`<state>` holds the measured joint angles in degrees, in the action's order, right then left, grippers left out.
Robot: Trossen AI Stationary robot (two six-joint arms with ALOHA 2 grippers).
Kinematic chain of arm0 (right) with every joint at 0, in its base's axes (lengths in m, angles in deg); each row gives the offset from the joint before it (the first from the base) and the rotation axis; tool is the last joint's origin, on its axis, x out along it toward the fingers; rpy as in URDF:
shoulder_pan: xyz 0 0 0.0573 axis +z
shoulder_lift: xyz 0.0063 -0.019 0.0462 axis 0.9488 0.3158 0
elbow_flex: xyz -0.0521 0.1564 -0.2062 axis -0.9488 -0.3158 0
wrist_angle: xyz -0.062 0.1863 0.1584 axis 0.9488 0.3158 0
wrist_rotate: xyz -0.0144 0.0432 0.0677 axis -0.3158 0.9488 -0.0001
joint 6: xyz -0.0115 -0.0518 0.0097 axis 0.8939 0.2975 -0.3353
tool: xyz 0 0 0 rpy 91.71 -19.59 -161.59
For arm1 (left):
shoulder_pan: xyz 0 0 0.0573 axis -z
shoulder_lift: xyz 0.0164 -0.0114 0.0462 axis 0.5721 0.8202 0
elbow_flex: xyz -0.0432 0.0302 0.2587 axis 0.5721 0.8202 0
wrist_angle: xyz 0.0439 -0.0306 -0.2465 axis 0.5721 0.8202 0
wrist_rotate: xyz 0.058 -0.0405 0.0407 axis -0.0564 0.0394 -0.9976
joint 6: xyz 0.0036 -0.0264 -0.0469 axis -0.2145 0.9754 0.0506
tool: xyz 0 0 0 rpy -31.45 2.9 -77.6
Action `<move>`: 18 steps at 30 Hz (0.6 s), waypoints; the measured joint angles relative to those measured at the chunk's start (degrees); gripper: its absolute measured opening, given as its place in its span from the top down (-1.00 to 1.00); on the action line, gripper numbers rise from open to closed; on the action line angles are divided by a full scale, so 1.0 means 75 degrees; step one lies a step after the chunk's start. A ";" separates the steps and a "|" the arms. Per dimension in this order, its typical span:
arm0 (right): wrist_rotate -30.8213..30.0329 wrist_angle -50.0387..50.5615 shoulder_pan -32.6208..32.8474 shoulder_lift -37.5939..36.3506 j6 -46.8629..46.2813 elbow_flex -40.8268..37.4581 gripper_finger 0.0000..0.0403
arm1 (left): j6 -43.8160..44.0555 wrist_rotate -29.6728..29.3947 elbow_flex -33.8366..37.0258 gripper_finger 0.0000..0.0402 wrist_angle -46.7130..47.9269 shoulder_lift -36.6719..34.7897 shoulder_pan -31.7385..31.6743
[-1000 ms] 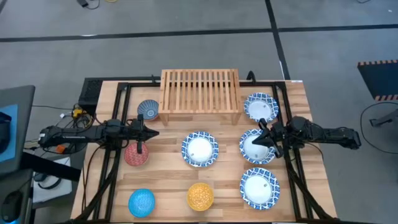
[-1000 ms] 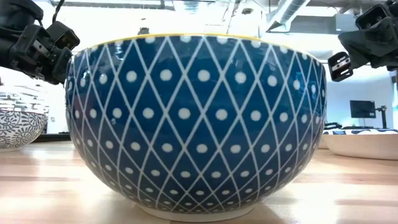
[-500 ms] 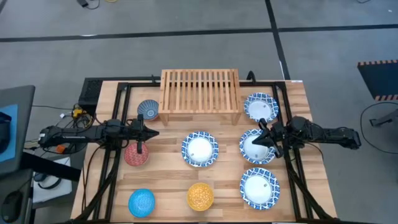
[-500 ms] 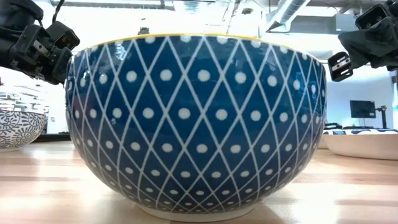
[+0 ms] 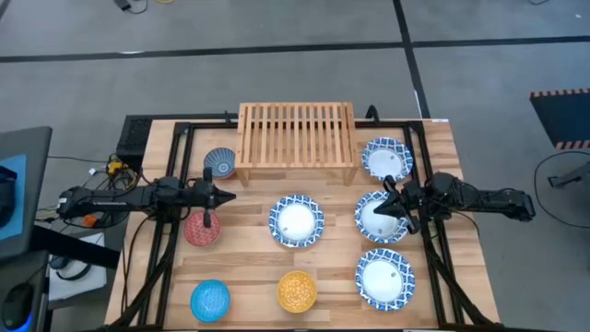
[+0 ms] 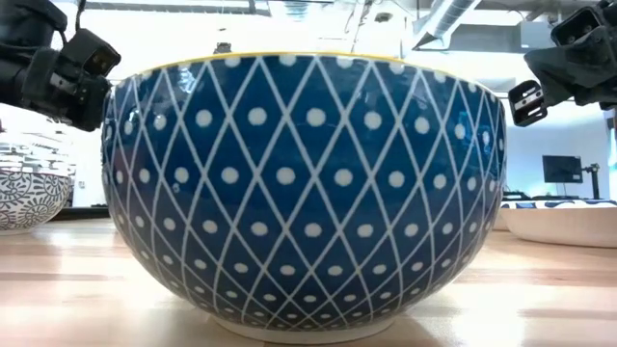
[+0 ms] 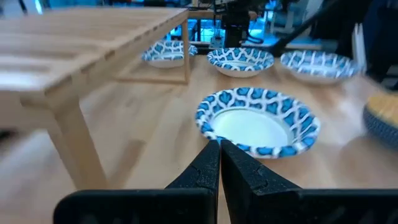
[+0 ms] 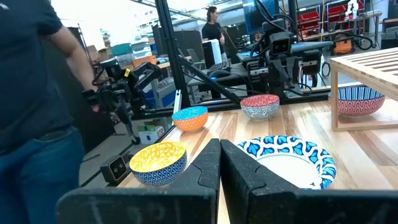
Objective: Place and stack bowls onto a shelf
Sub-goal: Put the white bowl on the shelf
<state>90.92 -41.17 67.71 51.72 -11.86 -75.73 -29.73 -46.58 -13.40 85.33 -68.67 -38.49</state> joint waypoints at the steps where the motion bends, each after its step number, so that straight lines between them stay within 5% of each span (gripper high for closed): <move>1: 0.0000 0.0000 -0.0002 0.0000 -0.0002 0.0001 0.83 | -0.0339 0.0003 0.0001 1.00 0.0002 0.0001 0.0000; 9: -0.0774 0.0055 -0.0271 -0.0003 0.1307 0.0001 0.83 | -0.0616 0.0030 0.0002 1.00 -0.0033 0.0002 0.0002; 18: -0.0820 -0.0303 -0.0560 0.0002 0.2702 0.0002 0.83 | 0.4915 0.0136 0.0002 1.00 -0.0727 -0.0001 0.0002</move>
<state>84.78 -43.45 63.51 51.74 8.40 -75.72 7.13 -45.55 -13.38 79.87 -68.68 -38.47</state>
